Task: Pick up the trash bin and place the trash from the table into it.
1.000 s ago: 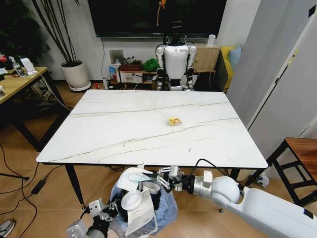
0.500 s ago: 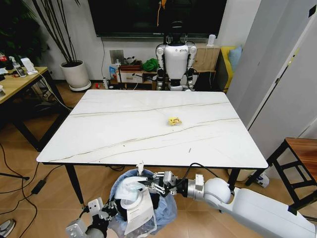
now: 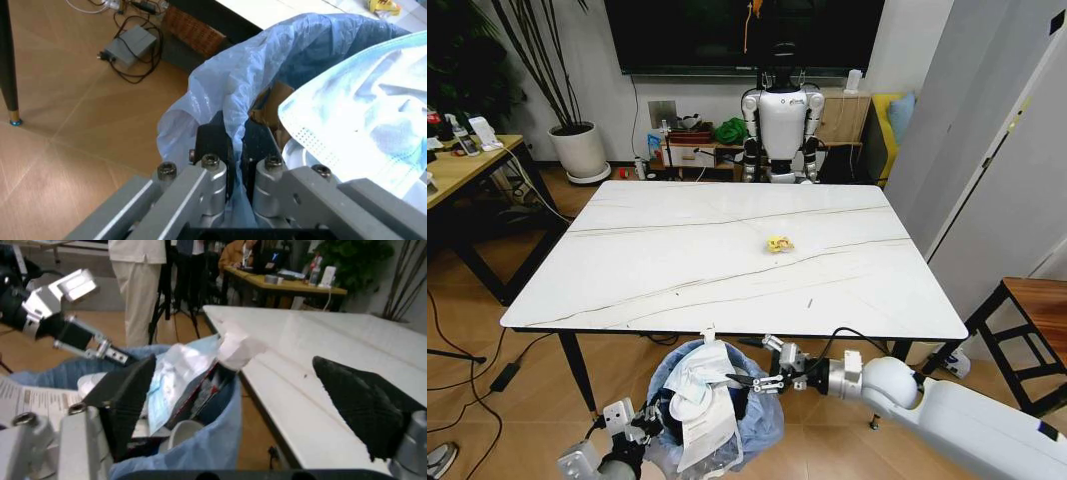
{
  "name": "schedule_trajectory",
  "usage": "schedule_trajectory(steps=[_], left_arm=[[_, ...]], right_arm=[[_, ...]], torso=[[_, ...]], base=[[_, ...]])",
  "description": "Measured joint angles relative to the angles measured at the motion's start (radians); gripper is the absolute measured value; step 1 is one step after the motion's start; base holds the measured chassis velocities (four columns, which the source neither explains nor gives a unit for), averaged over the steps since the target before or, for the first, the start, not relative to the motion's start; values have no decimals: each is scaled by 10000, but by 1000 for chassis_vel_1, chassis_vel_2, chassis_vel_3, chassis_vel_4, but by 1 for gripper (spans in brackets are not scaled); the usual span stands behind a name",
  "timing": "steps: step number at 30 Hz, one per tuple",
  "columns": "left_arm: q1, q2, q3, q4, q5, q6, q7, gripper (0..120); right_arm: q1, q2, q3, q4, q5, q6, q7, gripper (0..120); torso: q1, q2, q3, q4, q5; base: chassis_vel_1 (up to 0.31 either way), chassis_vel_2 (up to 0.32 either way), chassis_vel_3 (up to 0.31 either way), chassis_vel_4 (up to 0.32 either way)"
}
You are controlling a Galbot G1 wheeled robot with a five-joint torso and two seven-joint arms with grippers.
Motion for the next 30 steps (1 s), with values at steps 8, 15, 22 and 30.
schedule_trajectory(steps=[8,15,22,30], left_arm=[[162,47,-104,-120,35,-29,22,0],[128,168,-69,-129,-17,-30,23,0],[163,133,-52,-129,15,-30,26,0],[262,-111,-96,-175,117,-35,52,0]], right_arm=[[508,135,745,3,1417,-371,1096,100],[1221,1203,771,-1469,2034,-1026,2246,100],[2273,2499,344,-3734,1941,-1794,2943,100],[3667,4307,-272,-6764,1185,-2058,3247,100]], torso=[[0,1,-1,1,-4],[0,0,0,1,-5],[0,0,1,0,-2],[1,-1,1,0,-4]], base=[[0,0,0,0],[0,0,0,0],[0,0,0,0],[0,0,0,0]])
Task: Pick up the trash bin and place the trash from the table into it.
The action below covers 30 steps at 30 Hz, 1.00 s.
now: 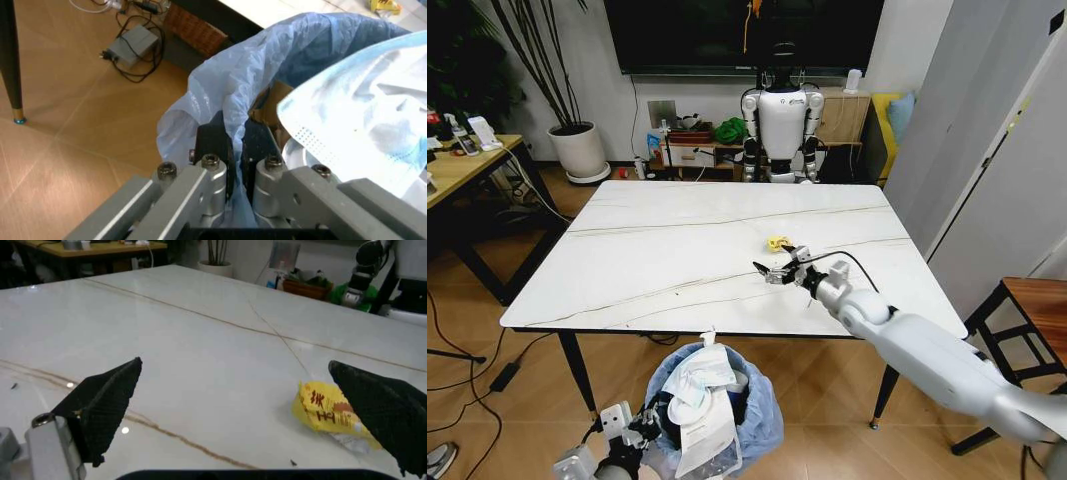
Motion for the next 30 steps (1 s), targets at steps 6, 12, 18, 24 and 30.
schedule_trajectory(steps=[6,12,18,24,30], left_arm=[[87,-130,-46,-106,81,-21,24,0],[98,-237,-73,-170,123,-28,33,0],[116,-300,-99,-179,135,-43,43,0],[107,-353,-95,-159,156,-55,55,0],[87,-407,-62,-112,201,-63,76,0]], right_arm=[[824,1502,-20,-1886,-623,-16,-104,100],[1247,2356,33,-3644,-1385,116,-388,100],[1469,2858,219,-5047,-1819,394,-609,100],[1701,3127,331,-5893,-1879,438,-669,100],[1783,3278,364,-6346,-1901,348,-654,100]], torso=[[0,0,-1,6,-1],[0,0,-1,0,-2],[-1,0,-1,-1,0],[-1,0,-2,-1,0],[-1,0,-2,0,1]], base=[[0,0,0,0],[0,0,0,0],[0,0,0,0],[0,0,0,0],[0,0,0,0]])
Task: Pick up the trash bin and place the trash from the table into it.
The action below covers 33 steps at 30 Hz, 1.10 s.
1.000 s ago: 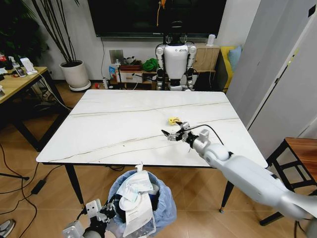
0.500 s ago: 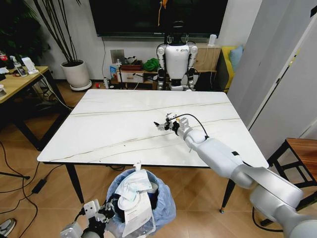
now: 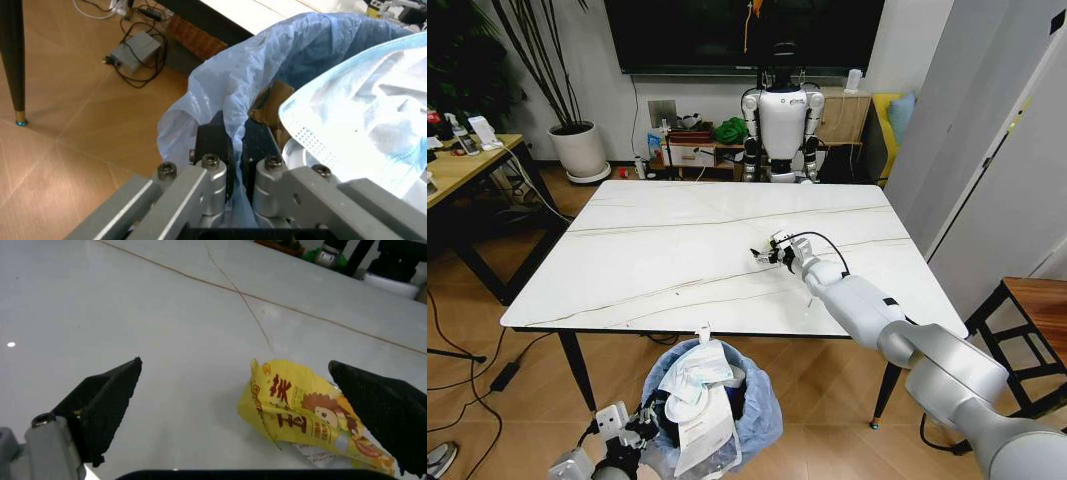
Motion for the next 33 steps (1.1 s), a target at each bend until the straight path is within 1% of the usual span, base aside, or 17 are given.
schedule_trajectory(steps=[8,20,25,28,29,30,33], left_arm=[[32,-19,-11,-29,38,-22,22,0],[41,-39,-6,3,63,-51,58,0],[29,-23,-7,28,59,-60,67,0],[6,-11,-7,48,49,-64,69,0],[-5,-19,1,66,49,-64,70,0],[-5,-19,1,66,49,-64,70,0],[-25,-36,24,95,49,-64,71,0]], right_arm=[[184,294,17,-810,5,17,-31,100],[317,616,49,-1452,-40,19,-46,100],[354,673,64,-1625,-59,-9,-75,98],[394,675,78,-1690,-45,-78,-86,91],[410,675,78,-1722,-44,-99,-82,84],[410,675,78,-1722,-44,-99,-82,84],[422,643,79,-1776,-49,-111,-76,73]], torso=[[0,0,0,0,1],[0,0,0,1,1],[0,0,0,1,1],[0,0,0,1,1],[0,0,0,1,2],[0,0,0,1,2],[0,0,0,1,2]], base=[[0,0,0,0],[0,0,0,0],[0,0,0,0],[0,0,0,0],[0,0,0,0],[0,0,0,0],[0,0,0,0]])
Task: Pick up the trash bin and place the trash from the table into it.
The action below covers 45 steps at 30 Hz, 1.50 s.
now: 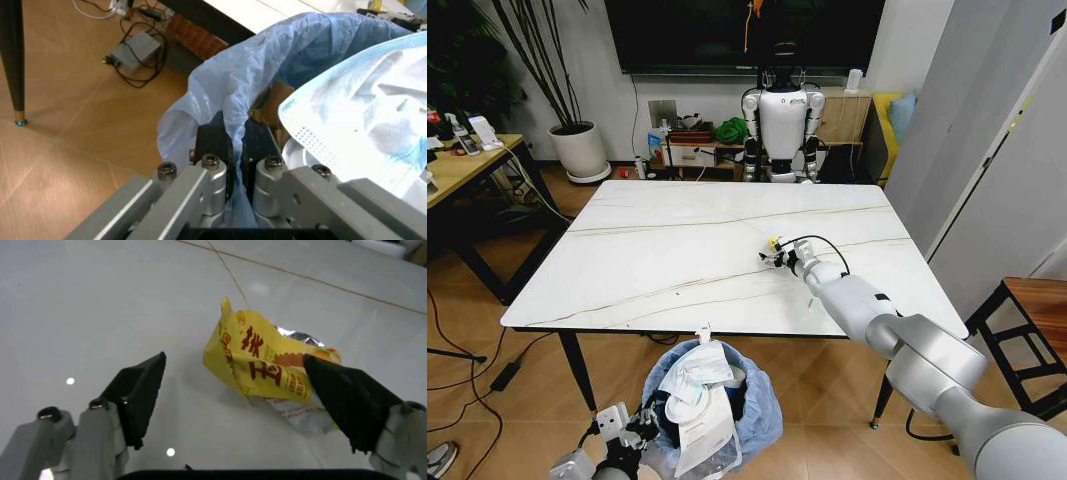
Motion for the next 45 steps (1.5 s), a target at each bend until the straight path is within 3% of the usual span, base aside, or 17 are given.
schedule_trajectory(steps=[11,14,20,30,36,39,41,43,45], left_arm=[[6,-33,27,45,37,-3,18,0],[7,-35,29,45,39,-3,18,0],[-12,-23,26,44,42,-5,21,0],[-127,27,80,45,-16,-5,-22,0],[-220,247,117,46,-121,6,-84,0],[-277,366,144,59,-197,24,-130,0],[-324,479,157,83,-279,41,-181,0],[-390,657,157,87,-440,66,-232,0],[-395,665,157,86,-451,67,-233,0]], right_arm=[[-23,-160,4,45,-8,-28,-6,30],[-26,-167,4,46,-11,-30,-11,27],[-115,-237,0,130,-36,-33,-83,0],[-148,-598,-15,847,-13,-152,-192,0],[-513,-1721,-150,3082,630,-491,-320,0],[-859,-2749,-175,4758,1316,-807,-364,0],[-1145,-3776,-107,6127,1901,-940,-360,0],[-1650,-5202,75,8376,2759,-1052,-365,0],[-1672,-5242,83,8454,2783,-1052,-368,0]], torso=[[0,0,0,0,0],[0,0,0,0,0],[0,0,0,-1,0],[0,0,0,0,1],[0,0,1,4,3],[1,0,0,4,6],[0,0,1,0,5],[0,2,-1,-12,1],[0,2,0,-12,1]], base=[[0,0,0,0],[0,0,0,0],[0,0,0,0],[0,0,0,0],[0,0,0,0],[0,0,0,0],[0,0,0,0],[0,0,0,0],[0,0,0,0]])
